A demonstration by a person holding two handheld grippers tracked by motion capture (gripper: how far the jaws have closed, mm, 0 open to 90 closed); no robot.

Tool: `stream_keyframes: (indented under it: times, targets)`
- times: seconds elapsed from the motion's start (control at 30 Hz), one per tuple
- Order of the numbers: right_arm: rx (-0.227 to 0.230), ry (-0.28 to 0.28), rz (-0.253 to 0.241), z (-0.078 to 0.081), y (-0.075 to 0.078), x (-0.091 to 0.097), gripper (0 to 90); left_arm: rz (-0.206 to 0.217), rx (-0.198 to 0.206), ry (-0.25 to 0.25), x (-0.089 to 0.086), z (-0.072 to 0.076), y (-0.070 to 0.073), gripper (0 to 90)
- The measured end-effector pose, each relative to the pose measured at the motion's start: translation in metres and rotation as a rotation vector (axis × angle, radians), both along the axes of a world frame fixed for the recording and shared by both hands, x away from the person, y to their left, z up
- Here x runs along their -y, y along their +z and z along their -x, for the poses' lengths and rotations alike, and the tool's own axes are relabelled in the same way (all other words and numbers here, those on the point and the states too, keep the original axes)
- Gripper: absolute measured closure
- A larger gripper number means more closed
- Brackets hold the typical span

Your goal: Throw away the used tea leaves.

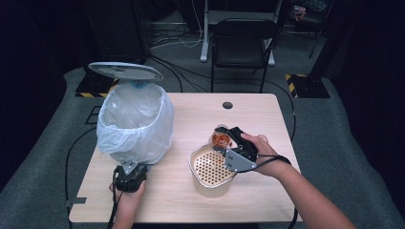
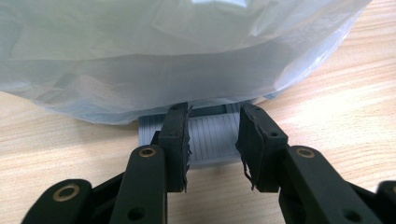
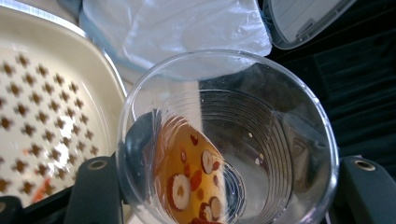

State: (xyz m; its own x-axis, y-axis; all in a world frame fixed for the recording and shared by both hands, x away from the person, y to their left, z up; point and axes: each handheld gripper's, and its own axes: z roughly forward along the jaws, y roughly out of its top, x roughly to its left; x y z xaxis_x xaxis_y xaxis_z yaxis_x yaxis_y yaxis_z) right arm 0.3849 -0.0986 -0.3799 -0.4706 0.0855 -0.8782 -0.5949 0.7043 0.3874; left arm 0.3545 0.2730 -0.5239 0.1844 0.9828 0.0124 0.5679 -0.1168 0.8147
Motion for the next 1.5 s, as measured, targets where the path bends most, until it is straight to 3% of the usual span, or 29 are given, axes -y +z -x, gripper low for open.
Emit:
stream_keyframes:
  times: [0.17,0.23,0.37,0.53,0.6,0.8,1.07,1.1,1.13,1.2,1.23,1.33,1.4,1.5]
  targets:
    - [0.116,-0.003,0.137,0.002,-0.008,-0.004,35.1,0.004,0.002,0.000,0.000,0.000,0.000,63.8]
    - [0.123,-0.017,0.167,0.003,-0.012,-0.006,35.1,0.003,-0.004,-0.002,0.000,0.000,0.000,63.8]
    - [0.196,-0.027,0.224,0.001,-0.017,-0.009,35.2,0.004,-0.004,-0.003,0.000,0.000,0.000,63.8]
    - [0.246,-0.042,0.272,-0.002,-0.019,-0.012,35.2,-0.001,-0.005,-0.008,-0.001,0.000,0.000,63.8]
    - [0.302,-0.046,0.308,-0.002,-0.020,-0.013,35.3,-0.002,-0.002,-0.009,-0.001,0.000,0.000,63.8]
    - [0.390,-0.050,0.395,0.001,-0.027,-0.015,35.3,0.003,-0.006,-0.010,-0.001,0.000,0.000,63.8]
    - [0.607,-0.039,0.571,0.006,-0.042,-0.016,35.5,0.004,-0.005,-0.011,-0.001,0.000,0.000,63.8]
    - [0.617,-0.035,0.580,0.006,-0.044,-0.016,35.5,0.003,-0.005,-0.011,-0.001,0.000,0.000,63.8]
    - [0.621,-0.027,0.630,0.006,-0.046,-0.016,35.5,0.001,-0.003,-0.010,-0.001,0.000,0.000,63.8]
    - [0.656,-0.013,0.665,0.008,-0.050,-0.016,35.5,0.000,-0.002,-0.011,-0.001,0.000,0.000,63.8]
    - [0.671,-0.031,0.624,0.008,-0.054,-0.015,35.5,0.001,-0.004,-0.010,-0.001,0.000,0.000,63.8]
    - [0.748,-0.018,0.637,0.011,-0.054,-0.014,35.5,0.001,-0.002,-0.011,-0.001,0.000,0.000,63.8]
    - [0.756,-0.014,0.637,0.013,-0.053,-0.014,35.6,0.001,-0.002,-0.011,-0.001,0.000,0.000,63.8]
    - [0.732,-0.014,0.620,0.016,-0.050,-0.014,35.6,0.009,0.000,-0.004,0.000,0.000,0.000,63.8]
